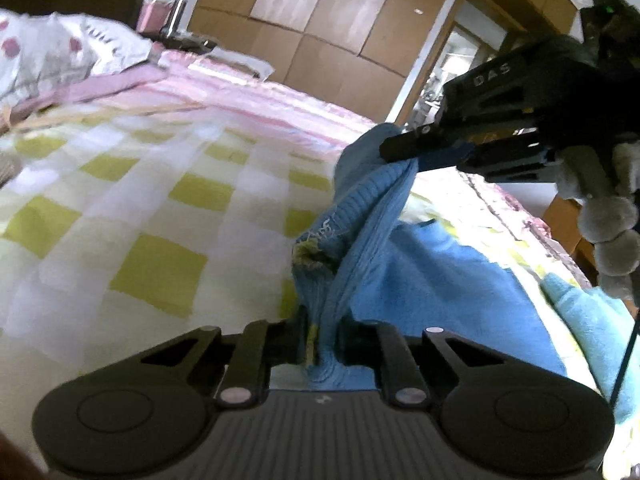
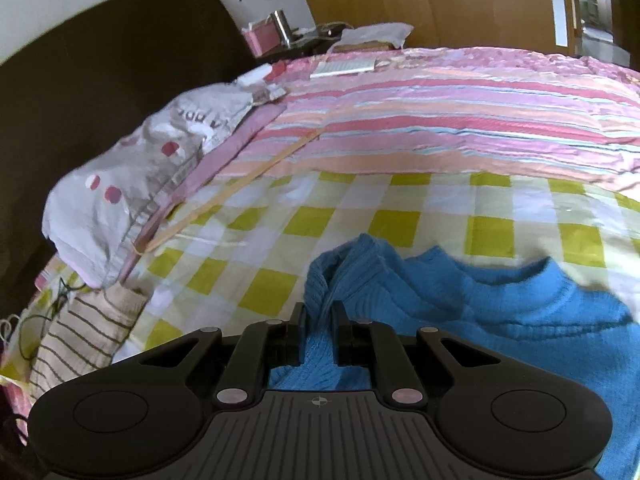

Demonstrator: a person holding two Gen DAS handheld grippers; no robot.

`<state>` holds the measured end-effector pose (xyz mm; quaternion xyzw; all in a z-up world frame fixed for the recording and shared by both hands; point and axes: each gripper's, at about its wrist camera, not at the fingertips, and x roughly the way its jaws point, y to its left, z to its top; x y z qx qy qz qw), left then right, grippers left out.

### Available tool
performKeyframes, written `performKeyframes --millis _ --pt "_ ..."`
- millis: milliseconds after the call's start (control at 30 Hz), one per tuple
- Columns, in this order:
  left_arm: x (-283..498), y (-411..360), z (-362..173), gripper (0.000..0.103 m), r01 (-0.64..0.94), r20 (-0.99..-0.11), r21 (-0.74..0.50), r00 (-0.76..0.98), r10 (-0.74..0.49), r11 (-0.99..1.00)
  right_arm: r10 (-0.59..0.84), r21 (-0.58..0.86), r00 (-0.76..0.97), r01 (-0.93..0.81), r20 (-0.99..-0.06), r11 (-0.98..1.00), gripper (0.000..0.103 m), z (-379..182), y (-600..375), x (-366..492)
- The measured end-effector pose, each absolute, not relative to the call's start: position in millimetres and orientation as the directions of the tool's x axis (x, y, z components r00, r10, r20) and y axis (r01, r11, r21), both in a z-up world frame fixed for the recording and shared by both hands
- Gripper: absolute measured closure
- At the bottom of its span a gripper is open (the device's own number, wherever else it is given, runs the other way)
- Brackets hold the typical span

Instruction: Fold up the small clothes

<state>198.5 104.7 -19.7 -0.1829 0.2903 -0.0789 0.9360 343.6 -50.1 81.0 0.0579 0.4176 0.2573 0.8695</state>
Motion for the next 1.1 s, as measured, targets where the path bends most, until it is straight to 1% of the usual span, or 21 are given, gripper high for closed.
performKeyframes --millis 300,533,733,867,1100 --pt "198 40 22 0.084 0.161 -0.461 -0.337 0.831 -0.311 0.928 0.499 0.383 0.593 -0.321 -0.632 0.866 0.092 101 -124 339" --pt "212 -23 45 0.084 0.267 -0.439 -0.261 0.823 -0.36 0.928 0.474 0.428 0.656 -0.245 -0.588 0.87 0.092 108 -193 346" --pt "218 -75 41 0.084 0.335 -0.464 -0.213 0.792 -0.397 0.918 0.454 0.473 0.684 -0.178 -0.571 0.863 0.092 91 -247 343" --pt "221 -102 30 0.084 0.349 -0.501 -0.186 0.77 -0.395 0.918 0.426 0.486 0.685 -0.12 -0.591 0.866 0.092 68 -274 343" --pt "221 -139 5 0.084 0.37 -0.562 -0.097 0.746 -0.358 0.924 0.398 0.505 0.667 -0.037 -0.63 0.862 0.092 20 -304 343"
